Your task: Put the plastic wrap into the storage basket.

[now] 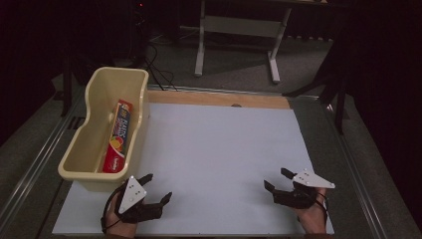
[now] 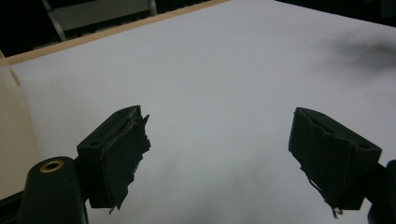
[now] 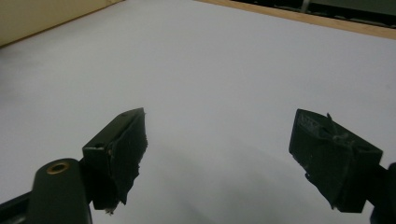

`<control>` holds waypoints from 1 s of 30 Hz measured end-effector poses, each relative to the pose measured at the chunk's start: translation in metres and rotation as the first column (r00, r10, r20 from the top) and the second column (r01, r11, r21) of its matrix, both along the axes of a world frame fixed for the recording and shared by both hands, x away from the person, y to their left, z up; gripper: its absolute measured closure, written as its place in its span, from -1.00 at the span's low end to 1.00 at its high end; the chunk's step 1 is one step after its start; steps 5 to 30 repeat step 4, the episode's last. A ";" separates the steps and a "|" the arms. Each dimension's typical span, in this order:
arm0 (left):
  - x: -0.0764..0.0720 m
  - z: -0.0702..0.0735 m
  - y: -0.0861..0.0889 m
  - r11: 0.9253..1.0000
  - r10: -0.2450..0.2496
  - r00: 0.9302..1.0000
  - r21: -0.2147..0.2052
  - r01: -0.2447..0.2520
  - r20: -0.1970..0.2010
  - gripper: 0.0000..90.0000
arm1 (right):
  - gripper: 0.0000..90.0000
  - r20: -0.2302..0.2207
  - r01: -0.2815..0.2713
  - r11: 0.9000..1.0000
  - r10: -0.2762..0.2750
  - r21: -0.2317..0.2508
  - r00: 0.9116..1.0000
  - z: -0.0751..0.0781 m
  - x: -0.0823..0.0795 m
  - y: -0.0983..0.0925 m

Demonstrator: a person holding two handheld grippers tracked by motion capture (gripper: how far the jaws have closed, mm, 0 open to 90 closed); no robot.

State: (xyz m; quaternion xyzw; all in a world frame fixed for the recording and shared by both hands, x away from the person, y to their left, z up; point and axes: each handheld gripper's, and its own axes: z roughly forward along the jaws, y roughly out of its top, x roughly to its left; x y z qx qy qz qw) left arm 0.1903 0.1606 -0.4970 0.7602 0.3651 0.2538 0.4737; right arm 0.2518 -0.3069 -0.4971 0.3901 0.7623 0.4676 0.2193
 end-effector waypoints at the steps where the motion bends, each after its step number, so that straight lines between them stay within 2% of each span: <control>1: 0.000 0.000 -0.001 1.000 0.000 1.000 -0.003 0.000 0.000 -0.58 | -0.59 0.005 0.004 1.000 -0.004 -0.002 1.000 0.000 -0.001 -0.002; 4: 0.002 -0.001 -0.003 1.000 -0.002 1.000 0.010 0.002 -0.006 -0.58 | -0.59 0.006 0.012 1.000 -0.012 0.001 1.000 -0.001 0.001 -0.003; 30: 0.002 -0.001 -0.003 1.000 -0.002 1.000 0.010 0.002 -0.006 -0.58 | -0.59 0.006 0.012 1.000 -0.012 0.001 1.000 -0.001 0.001 -0.003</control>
